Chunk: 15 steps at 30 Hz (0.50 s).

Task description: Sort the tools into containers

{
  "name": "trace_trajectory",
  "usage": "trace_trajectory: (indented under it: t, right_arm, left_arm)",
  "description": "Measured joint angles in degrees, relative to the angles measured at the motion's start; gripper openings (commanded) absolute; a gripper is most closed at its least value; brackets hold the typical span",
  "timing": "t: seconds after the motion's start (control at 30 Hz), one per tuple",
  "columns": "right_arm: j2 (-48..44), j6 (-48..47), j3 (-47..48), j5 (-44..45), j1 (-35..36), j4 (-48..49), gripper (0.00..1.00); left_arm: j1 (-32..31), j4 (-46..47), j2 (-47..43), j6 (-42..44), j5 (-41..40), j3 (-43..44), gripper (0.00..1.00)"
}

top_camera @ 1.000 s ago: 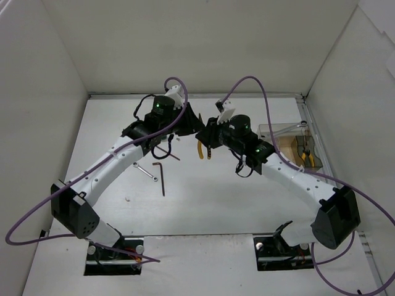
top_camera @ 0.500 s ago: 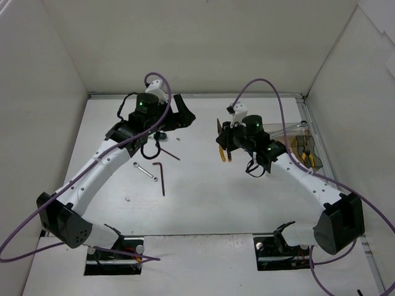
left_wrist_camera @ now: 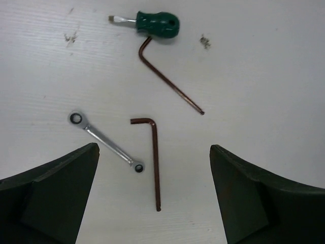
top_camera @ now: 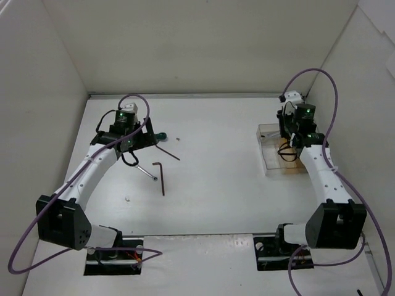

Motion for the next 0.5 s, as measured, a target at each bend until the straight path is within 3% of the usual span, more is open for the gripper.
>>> trace_trajectory:
  t: [0.27, 0.5]
  right_arm:
    - [7.17, -4.52, 2.14, -2.64, -13.42, -0.07, 0.00]
    - [7.87, -6.43, 2.14, -0.04, -17.99, 0.72, 0.00]
  left_arm:
    - [3.82, -0.57, -3.06, 5.09, -0.48, -6.12, 0.86]
    - [3.93, -0.02, -3.26, 7.02, -0.50, -7.39, 0.86]
